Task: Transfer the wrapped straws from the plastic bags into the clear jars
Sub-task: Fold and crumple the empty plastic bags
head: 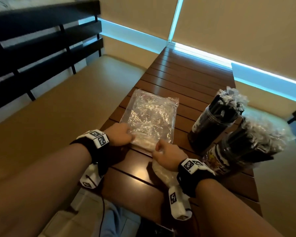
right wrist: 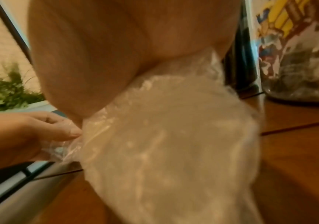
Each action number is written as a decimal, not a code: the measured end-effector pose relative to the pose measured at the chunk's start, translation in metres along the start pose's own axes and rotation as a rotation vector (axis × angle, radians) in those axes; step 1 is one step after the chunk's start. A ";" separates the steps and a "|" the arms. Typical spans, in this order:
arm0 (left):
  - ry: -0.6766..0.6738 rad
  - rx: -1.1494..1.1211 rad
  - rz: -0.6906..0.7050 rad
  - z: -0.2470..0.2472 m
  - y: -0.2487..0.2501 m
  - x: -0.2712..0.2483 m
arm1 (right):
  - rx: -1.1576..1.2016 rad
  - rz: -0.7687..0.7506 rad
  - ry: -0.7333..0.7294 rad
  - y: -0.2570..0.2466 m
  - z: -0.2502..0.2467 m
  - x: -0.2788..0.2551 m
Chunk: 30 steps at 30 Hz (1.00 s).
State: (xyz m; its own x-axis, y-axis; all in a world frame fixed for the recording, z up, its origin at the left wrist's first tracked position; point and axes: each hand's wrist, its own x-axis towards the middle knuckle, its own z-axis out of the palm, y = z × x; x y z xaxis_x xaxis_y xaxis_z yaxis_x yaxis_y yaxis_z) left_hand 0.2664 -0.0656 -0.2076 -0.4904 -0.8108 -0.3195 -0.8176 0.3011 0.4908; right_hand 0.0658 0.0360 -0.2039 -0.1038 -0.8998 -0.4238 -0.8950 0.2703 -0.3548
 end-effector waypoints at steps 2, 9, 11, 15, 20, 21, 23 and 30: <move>-0.017 -0.002 -0.029 -0.005 0.002 0.004 | 0.016 0.046 0.027 -0.001 0.001 0.005; 0.309 0.424 0.156 0.018 -0.004 0.015 | -0.140 0.080 -0.052 -0.016 0.001 0.030; 0.453 0.604 0.499 0.024 -0.006 0.017 | -0.179 0.092 -0.091 -0.018 -0.001 0.037; 0.206 0.773 0.698 0.017 -0.013 0.019 | -0.180 0.104 -0.146 -0.020 -0.005 0.047; 0.097 0.781 0.584 0.016 -0.002 0.023 | -0.260 0.044 -0.053 -0.023 -0.008 0.036; 0.093 0.750 0.533 0.016 0.003 0.025 | -0.276 -0.001 -0.003 -0.023 -0.010 0.030; 0.105 0.581 0.408 0.015 0.007 0.031 | -0.271 -0.112 0.117 -0.022 -0.016 0.017; 0.090 0.125 0.156 0.023 -0.005 0.054 | -0.257 -0.339 0.225 -0.011 -0.019 -0.003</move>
State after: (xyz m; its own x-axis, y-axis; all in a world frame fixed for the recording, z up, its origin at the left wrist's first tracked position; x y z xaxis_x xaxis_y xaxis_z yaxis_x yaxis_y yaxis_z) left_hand 0.2369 -0.0991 -0.2453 -0.5898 -0.7892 -0.1712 -0.7675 0.4819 0.4227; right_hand 0.0670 0.0291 -0.1827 0.1468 -0.9820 -0.1191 -0.9699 -0.1193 -0.2121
